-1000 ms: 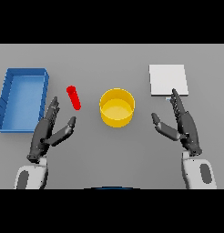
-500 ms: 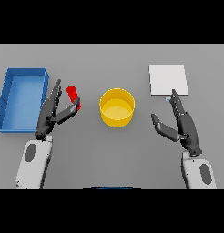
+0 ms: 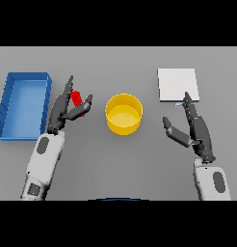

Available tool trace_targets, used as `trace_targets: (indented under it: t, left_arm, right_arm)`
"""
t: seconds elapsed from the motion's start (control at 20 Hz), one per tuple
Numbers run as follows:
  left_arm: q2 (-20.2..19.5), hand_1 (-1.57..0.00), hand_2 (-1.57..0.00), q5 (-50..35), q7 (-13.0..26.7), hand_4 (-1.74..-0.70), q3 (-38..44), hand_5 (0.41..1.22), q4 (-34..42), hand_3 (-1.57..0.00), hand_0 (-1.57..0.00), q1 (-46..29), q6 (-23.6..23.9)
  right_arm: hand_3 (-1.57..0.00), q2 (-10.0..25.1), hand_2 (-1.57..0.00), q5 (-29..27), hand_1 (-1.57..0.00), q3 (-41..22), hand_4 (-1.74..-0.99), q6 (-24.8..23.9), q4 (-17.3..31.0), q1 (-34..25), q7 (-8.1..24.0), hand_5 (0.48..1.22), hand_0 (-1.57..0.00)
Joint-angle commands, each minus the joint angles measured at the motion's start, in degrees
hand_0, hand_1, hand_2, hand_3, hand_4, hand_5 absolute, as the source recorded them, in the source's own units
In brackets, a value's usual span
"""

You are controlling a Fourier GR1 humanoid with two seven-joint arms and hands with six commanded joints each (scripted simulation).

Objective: Pick up the red beaker and tilt it to pour out 1 green nut into yellow bowl. Pick up the yellow bowl and place it on the metallic measuring scale.

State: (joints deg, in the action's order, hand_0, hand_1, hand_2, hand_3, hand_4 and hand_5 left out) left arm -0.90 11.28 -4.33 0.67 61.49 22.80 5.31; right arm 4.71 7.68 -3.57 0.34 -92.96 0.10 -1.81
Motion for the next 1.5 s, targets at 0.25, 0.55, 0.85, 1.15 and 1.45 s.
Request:
trace_targets:
  t: [0.25,0.55,0.85,1.15,1.45]
  left_arm:
    - [2.05,-0.15,-0.18,-1.23,-4.60,-1.36,1.89,0.747,-4.94,-0.13,-0.15,2.17,1.64]
    - [3.42,-1.16,-1.15,-2.46,-7.82,-1.53,4.48,1.043,-9.45,-1.08,-1.17,5.70,3.57]
    - [3.38,-1.46,-1.46,-1.59,-7.68,-1.54,1.46,1.174,-6.90,-1.37,-1.47,4.31,3.80]
    - [3.03,-1.54,-1.54,-0.67,-5.45,-1.50,1.60,1.209,-2.45,-1.52,-1.54,5.01,3.75]
    - [0.14,-1.56,-1.56,6.72,1.34,-1.58,-3.38,1.181,4.89,-1.56,-1.56,6.21,3.01]
  right_arm:
    - [0.00,-0.05,0.00,-0.36,0.00,0.26,-1.298,-0.02,-0.17,0.59,-0.30,0.646,0.00]
    - [0.00,-0.08,0.00,-0.67,0.00,0.43,-1.291,0.15,0.14,0.59,-0.56,0.649,0.00]
    - [0.00,-0.56,0.00,0.35,0.00,-0.14,-1.288,-0.58,0.09,0.05,-0.18,0.648,0.00]
    - [0.00,-0.89,0.00,0.55,0.00,-0.55,-1.294,-0.50,-0.14,0.62,-0.56,0.659,0.00]
    - [0.00,-0.39,0.00,1.17,0.00,-0.72,-1.281,-0.27,0.39,0.26,-1.52,0.663,0.00]
